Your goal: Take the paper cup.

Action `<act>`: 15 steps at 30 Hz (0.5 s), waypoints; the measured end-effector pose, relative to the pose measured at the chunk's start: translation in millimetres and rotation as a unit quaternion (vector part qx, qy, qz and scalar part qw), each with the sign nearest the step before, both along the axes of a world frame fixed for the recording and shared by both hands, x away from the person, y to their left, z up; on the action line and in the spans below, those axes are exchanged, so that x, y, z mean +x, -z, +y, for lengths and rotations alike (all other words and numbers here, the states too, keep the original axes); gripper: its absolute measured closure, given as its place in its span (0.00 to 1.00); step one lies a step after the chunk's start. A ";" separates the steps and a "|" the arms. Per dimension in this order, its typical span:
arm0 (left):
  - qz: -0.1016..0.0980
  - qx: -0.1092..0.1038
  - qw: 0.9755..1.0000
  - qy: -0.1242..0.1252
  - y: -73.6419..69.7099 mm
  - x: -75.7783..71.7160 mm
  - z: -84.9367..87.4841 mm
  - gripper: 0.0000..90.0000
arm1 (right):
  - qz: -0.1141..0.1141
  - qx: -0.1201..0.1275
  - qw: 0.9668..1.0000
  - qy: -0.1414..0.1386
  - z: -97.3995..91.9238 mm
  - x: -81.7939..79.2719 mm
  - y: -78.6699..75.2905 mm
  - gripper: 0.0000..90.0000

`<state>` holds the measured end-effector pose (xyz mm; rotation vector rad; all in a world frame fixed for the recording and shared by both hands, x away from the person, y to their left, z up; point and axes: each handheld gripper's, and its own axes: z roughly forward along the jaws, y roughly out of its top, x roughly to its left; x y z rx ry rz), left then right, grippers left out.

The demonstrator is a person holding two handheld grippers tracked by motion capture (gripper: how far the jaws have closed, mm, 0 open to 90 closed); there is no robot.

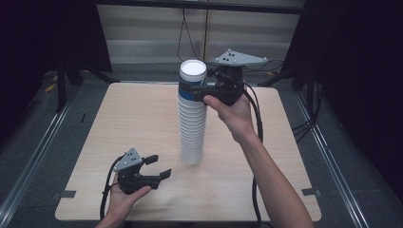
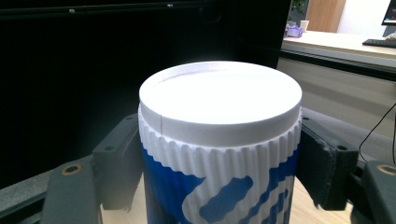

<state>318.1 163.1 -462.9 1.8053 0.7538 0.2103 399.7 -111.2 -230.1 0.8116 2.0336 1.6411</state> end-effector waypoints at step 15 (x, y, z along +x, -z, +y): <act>-0.003 -0.003 1.000 -0.002 -0.7 0.6 1.5 0.27 | -0.037 0.027 0.999 0.012 -1.5 -5.2 -8.7 0.29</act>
